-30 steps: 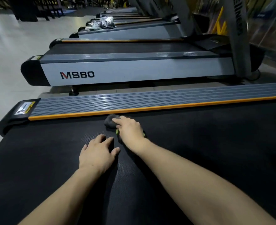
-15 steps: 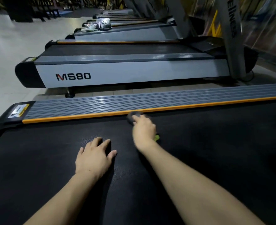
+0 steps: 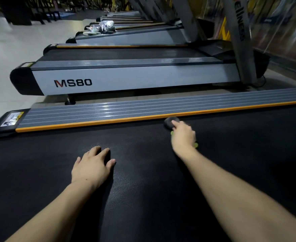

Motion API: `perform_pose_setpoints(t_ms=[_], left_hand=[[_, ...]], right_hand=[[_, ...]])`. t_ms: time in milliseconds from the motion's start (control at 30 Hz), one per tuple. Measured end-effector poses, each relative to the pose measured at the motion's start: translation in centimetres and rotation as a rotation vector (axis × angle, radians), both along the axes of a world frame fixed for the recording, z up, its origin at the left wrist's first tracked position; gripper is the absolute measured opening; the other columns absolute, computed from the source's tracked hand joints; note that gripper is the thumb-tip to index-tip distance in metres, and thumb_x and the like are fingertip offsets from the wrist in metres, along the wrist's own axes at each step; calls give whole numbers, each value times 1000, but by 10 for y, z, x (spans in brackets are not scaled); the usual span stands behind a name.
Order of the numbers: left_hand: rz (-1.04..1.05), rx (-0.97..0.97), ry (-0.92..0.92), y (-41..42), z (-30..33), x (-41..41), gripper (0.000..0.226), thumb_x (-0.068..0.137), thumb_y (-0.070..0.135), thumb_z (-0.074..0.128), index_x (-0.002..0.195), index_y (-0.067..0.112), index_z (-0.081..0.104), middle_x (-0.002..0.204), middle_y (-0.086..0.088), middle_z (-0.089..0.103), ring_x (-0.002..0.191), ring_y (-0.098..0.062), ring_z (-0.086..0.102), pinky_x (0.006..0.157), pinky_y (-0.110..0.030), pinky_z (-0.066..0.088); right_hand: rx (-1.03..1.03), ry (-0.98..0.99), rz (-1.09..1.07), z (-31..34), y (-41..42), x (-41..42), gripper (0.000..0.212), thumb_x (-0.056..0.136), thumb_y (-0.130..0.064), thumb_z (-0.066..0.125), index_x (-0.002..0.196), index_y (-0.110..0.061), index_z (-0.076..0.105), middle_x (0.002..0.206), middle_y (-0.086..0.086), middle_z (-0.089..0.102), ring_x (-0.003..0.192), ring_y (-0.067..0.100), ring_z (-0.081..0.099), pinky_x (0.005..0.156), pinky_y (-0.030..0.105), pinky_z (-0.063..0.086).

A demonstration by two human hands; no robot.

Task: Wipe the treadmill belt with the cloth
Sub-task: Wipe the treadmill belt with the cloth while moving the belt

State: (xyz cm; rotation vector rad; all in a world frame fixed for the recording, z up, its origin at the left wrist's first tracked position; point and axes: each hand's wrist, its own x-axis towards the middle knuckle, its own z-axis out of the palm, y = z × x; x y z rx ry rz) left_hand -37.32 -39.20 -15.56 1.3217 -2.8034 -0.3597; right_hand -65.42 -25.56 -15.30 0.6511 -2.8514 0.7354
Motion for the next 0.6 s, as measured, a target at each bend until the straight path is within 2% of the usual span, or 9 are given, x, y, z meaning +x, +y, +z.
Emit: perform_pose_setpoints(t_ms=[67,167,233,267,333,433,500,600], left_hand=[[5,12,-3,0,2,1,53,97,64,35,145,43,39,157,9,34,143,-19,35,120,-49,25],[8,17,-18,-1,5,1,52,97,65,35,145,45,39,158,11,33,143,-19,36,118,-47,27],[8,11,-23,-1,4,2,53,96,66,36,145,46,39,158,12,32,143,-18,36,118,-46,29],[10,9,-17,-1,3,2,54,96,66,36,145,46,39,158,12,33,143,-18,37,118,-46,29],[14,-3,-1,0,2,2,55,95,67,34,146,45,39,158,12,33,143,-17,36,119,-46,27],[8,-16,18,5,-2,-1,55,96,65,33,147,44,38,159,10,32,146,-16,32,121,-48,22],[15,-21,37,8,-4,-1,54,97,63,34,146,42,38,160,10,31,147,-16,29,122,-49,19],[21,1,42,5,-6,2,53,97,62,35,146,40,40,163,9,27,151,-14,20,123,-47,17]], right_hand=[[-32,5,105,-10,-41,36,26,100,-30,45,116,-30,65,113,3,62,105,30,62,75,35,45],[66,11,456,-14,-90,105,24,99,-24,45,114,-32,63,112,1,58,103,28,60,69,32,38],[86,4,652,-4,-84,114,28,99,-26,48,121,-37,61,125,-3,59,112,28,58,82,35,46],[71,37,682,-2,-71,99,31,98,-29,50,125,-40,59,133,-6,57,117,27,57,90,35,46],[93,90,568,-2,-31,47,36,96,-33,51,129,-45,56,137,-10,56,119,25,58,93,32,46],[31,48,175,-4,36,-36,31,96,-32,51,124,-43,58,124,-4,64,105,34,63,84,38,50],[29,17,51,-8,43,-45,27,97,-33,49,121,-40,61,114,3,66,99,37,63,79,39,49],[21,21,59,-13,7,-7,27,99,-36,41,114,-36,63,109,4,61,100,33,62,71,34,38]])
